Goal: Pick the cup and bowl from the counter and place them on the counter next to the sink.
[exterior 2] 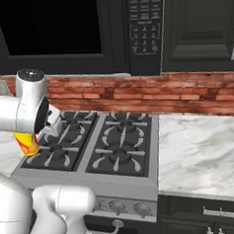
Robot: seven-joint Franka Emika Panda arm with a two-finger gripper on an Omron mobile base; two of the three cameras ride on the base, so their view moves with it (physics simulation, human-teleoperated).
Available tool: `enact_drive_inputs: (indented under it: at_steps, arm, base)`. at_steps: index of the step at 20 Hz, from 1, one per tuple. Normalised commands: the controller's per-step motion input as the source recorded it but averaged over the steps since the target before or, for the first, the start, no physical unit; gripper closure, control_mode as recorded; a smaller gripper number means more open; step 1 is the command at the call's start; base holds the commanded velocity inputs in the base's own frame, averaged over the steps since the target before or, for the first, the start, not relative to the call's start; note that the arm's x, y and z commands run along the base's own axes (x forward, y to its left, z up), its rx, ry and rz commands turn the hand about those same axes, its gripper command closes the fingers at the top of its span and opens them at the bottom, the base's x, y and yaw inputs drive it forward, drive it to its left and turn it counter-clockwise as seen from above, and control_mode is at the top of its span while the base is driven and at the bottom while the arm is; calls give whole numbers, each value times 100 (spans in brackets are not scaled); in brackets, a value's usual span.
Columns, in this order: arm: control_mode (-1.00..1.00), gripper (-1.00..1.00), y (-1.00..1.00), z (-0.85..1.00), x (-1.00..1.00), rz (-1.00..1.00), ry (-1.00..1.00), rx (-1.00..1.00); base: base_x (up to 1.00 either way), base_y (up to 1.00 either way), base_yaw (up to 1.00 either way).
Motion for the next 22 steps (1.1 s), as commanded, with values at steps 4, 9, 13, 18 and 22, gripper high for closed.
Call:
enact_drive_inputs:
  at_steps: [4, 9, 13, 18, 22]
  arm:
    - [-100, 100, -46, 3, 0, 3, -15, 0]
    - [-100, 100, -7, 1, -6, 1, -2, 0]
    - [-100, 100, 0, 0, 0, 0, 0, 0]
    - [-100, 100, 0, 0, 0, 0, 0, 0]
    - [100, 100, 0, 0, 0, 0, 0, 0]
  base:
    - [0, 0, 0]
    - [0, 0, 0]
    - [0, 0, 0]
    - [0, 0, 0]
    - [-2, 0, 0]
